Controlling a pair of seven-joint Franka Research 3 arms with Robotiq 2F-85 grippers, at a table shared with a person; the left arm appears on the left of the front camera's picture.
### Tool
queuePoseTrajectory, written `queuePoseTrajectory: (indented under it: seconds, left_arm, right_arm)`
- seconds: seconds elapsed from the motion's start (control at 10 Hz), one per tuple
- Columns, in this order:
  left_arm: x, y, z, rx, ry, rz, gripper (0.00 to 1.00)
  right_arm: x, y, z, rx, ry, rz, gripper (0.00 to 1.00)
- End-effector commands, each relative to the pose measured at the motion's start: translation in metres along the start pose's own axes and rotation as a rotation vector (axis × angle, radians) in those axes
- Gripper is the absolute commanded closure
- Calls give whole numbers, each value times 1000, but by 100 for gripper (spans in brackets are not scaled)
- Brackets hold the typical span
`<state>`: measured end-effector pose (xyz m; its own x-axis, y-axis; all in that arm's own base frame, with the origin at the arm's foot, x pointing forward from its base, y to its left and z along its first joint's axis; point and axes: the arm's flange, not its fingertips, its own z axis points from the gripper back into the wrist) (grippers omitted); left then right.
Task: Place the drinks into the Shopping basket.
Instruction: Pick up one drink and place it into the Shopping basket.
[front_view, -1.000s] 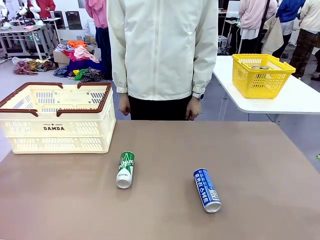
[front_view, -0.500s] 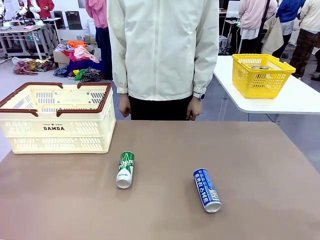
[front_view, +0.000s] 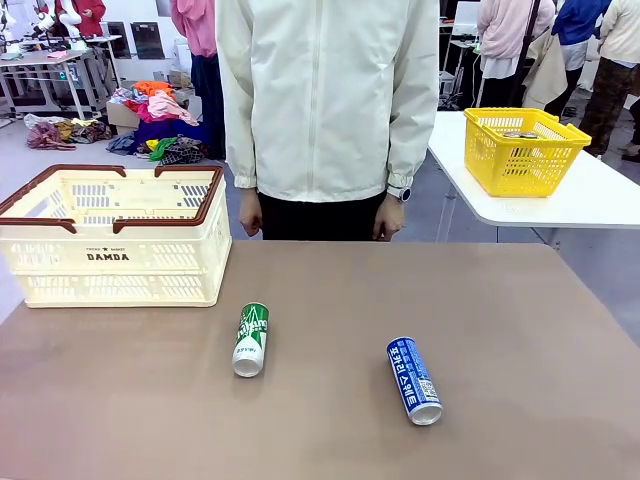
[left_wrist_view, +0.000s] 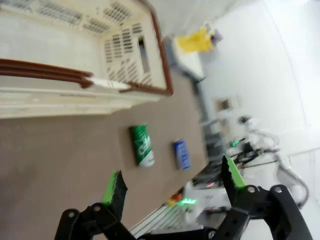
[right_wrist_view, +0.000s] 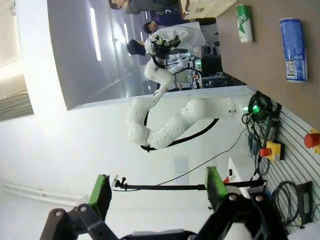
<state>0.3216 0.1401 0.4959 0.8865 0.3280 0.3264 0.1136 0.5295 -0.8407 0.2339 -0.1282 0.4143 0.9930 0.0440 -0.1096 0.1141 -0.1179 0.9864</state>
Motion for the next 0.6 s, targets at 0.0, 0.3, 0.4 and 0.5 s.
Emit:
queuePoseTrajectory:
  seconds: [0.0, 0.3, 0.4, 0.5]
  left_arm:
    - [-25, -95, -81, 297, 187, -29, 0]
    - [-104, -150, -180, 508, 57, -181, 0]
    - [-127, -158, -211, 572, 211, -249, 0]
    - [-144, -161, -235, 588, 270, -294, 0]
  right_arm:
    - [1, 7, -2, 9, -4, -21, 0]
    - [1, 7, -2, 9, -4, -21, 0]
    - [1, 7, -2, 9, -4, -21, 0]
    - [1, 7, -2, 9, -4, -21, 0]
